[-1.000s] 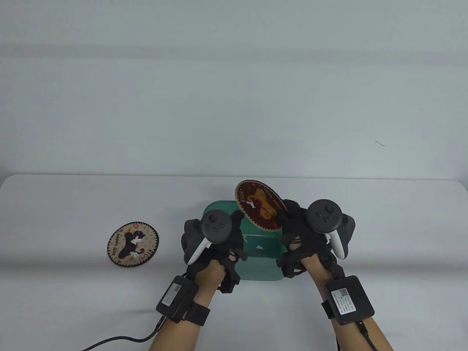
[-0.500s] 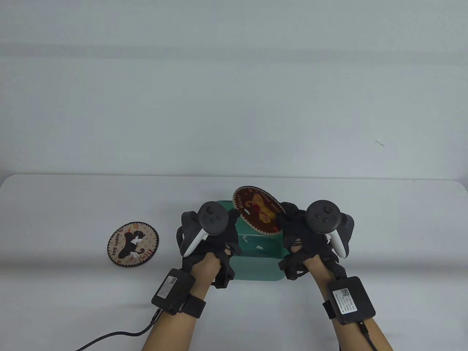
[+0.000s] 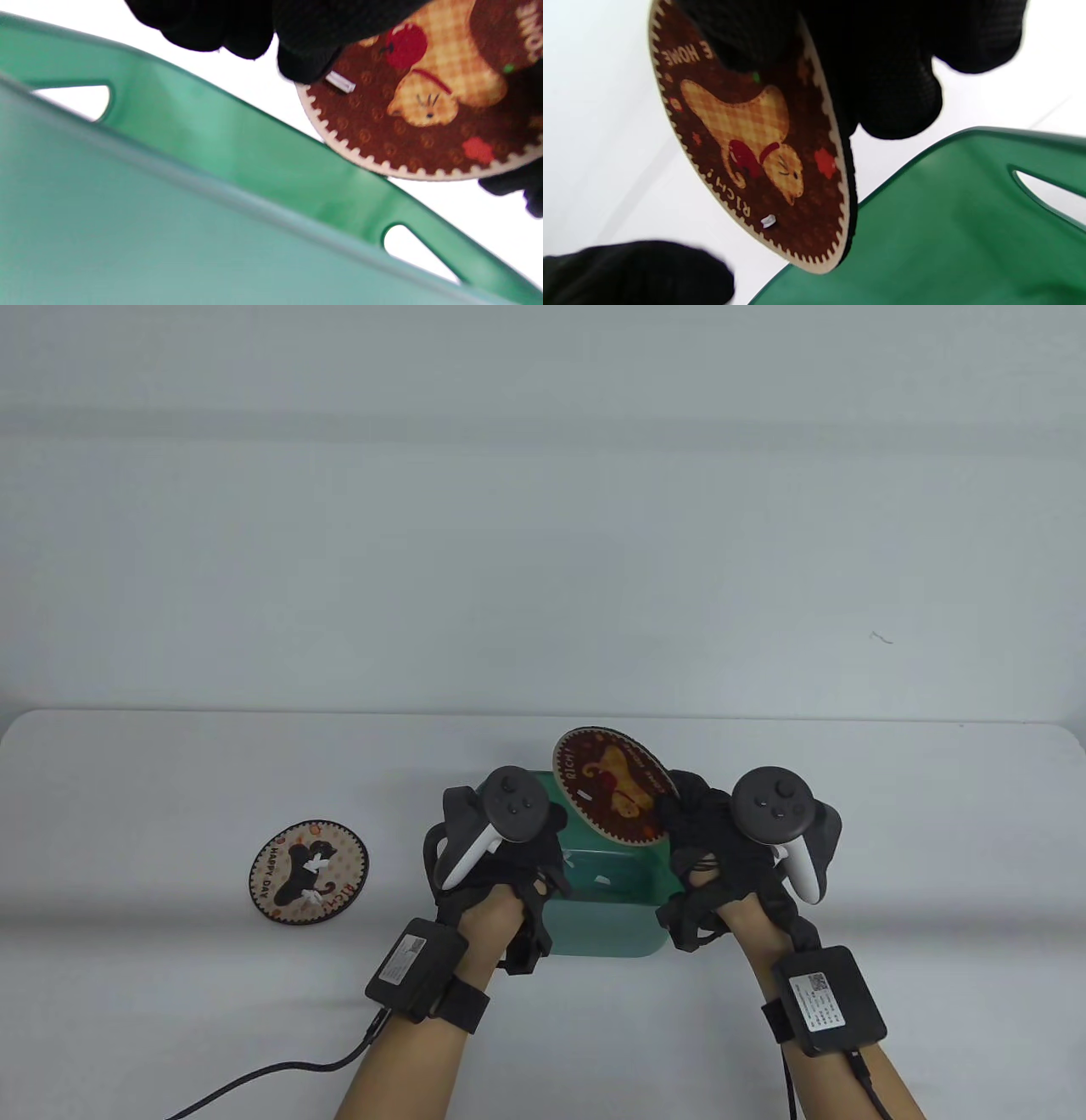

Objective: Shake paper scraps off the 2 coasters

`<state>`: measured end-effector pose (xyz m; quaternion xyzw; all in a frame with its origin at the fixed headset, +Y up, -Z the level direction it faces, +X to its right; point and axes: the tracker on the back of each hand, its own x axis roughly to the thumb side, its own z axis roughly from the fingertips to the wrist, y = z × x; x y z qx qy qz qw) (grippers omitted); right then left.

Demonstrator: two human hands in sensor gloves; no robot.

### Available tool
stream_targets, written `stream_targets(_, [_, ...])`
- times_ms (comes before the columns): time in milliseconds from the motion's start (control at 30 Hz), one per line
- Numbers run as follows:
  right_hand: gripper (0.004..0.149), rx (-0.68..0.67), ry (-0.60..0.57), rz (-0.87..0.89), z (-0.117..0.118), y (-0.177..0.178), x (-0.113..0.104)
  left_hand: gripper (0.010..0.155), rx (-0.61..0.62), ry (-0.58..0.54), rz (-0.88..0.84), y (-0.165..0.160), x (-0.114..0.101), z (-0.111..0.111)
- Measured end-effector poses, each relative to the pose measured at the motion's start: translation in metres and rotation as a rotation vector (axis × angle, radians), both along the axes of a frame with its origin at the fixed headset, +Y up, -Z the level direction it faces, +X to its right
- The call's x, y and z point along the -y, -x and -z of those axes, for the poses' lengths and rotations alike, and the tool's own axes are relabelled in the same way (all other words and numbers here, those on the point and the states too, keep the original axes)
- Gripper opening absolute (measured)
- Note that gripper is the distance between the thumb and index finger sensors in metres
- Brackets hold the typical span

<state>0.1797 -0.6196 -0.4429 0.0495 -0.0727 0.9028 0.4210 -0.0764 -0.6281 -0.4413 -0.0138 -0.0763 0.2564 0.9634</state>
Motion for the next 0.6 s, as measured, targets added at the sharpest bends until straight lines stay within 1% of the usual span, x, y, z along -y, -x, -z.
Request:
stream_targets(33, [0.041, -0.006, 0.007, 0.028, 0.000, -0.001, 0.000, 0.057, 0.012, -0.010, -0.023, 0.000, 0.000, 0.000])
stream_targets(67, [0.041, -0.015, 0.017, 0.055, 0.000, -0.001, 0.000, 0.068, 0.028, -0.014, -0.041, -0.001, 0.000, 0.000])
stream_targets(133, [0.041, -0.039, 0.030, 0.097, -0.001, 0.000, 0.000, 0.074, 0.040, -0.027, -0.039, -0.005, 0.002, 0.001])
stream_targets(167, [0.041, -0.041, 0.033, 0.100, -0.001, 0.001, 0.000, 0.073, 0.040, -0.008, -0.003, -0.007, 0.003, 0.002])
stream_targets(233, [0.041, -0.033, 0.022, 0.061, -0.001, 0.000, -0.002, 0.044, 0.035, 0.040, 0.071, -0.010, 0.006, 0.003])
stream_targets(267, [0.041, -0.024, 0.016, 0.032, -0.001, -0.001, -0.003, 0.039, 0.036, 0.038, 0.087, -0.010, 0.007, 0.003])
stream_targets(400, [0.041, -0.014, 0.015, 0.028, -0.001, -0.006, -0.001, 0.041, 0.030, -0.015, 0.036, -0.006, 0.005, 0.001])
stream_targets(500, [0.041, -0.003, 0.012, 0.030, -0.001, -0.010, -0.001, 0.049, 0.032, -0.031, 0.014, -0.004, 0.002, -0.002])
stream_targets(600, [0.041, 0.005, 0.020, 0.042, -0.001, -0.014, 0.000, 0.054, 0.032, -0.054, -0.007, 0.002, -0.003, -0.008])
